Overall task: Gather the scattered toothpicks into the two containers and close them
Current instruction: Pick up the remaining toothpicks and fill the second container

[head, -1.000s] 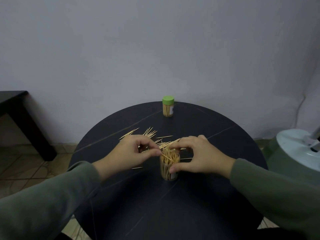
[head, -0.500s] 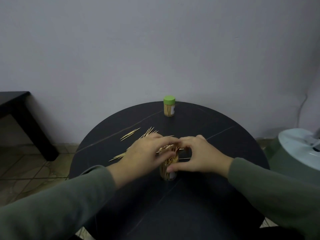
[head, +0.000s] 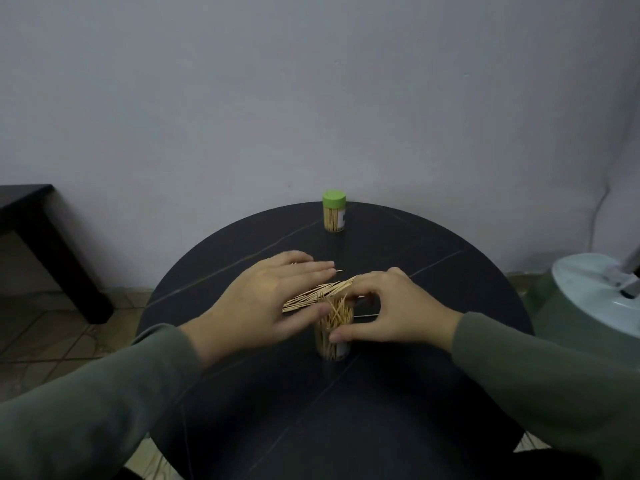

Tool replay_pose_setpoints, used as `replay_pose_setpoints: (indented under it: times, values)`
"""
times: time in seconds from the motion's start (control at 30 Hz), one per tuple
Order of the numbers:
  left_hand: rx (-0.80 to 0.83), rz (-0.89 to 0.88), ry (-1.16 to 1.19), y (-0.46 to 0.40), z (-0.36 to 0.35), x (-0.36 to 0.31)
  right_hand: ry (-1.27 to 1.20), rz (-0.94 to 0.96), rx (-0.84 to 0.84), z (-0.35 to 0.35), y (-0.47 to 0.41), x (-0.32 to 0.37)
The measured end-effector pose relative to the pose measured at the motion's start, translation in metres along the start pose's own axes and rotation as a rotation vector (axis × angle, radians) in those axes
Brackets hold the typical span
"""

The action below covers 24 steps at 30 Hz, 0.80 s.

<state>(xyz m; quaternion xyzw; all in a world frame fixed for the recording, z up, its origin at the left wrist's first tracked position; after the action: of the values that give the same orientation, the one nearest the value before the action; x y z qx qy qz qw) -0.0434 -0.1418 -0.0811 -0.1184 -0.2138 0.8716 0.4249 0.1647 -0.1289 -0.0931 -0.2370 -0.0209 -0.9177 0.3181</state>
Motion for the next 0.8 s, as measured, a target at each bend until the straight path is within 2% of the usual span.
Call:
replay_pose_setpoints:
  times: [0.2, 0.4, 0.53, 0.73, 0.8]
  values:
    - [0.221, -0.074, 0.0, 0.006, -0.012, -0.003, 0.002, -0.001, 0.01, -0.001, -0.002, -0.002]
    - [0.04, -0.04, -0.035, -0.003, -0.008, -0.01, -0.034, 0.002, 0.0, -0.001, -0.001, -0.002]
    - [0.111, -0.139, -0.101, -0.001, -0.009, -0.014, -0.054, 0.001, -0.012, 0.001, 0.001, 0.0]
    - [0.059, -0.159, -0.071, 0.001, -0.008, -0.003, -0.052, 0.0, 0.009, 0.0, 0.0, 0.0]
    - [0.037, -0.117, -0.032, 0.003, -0.005, 0.0, -0.057, 0.005, 0.007, 0.0, 0.0, 0.0]
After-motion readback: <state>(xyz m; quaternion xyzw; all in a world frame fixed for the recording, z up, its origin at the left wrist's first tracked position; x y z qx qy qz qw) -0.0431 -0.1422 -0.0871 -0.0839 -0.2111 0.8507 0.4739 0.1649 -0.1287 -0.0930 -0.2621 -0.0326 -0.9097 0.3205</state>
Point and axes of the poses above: each hand's wrist, its own y-axis away from the middle knuckle, its own z-axis out of the back of the hand, x = y × z, the point moved 2 cm from there along -y, towards the middle knuckle, and after that the axes turned 2 degrees about x, right-handed, at the moved point
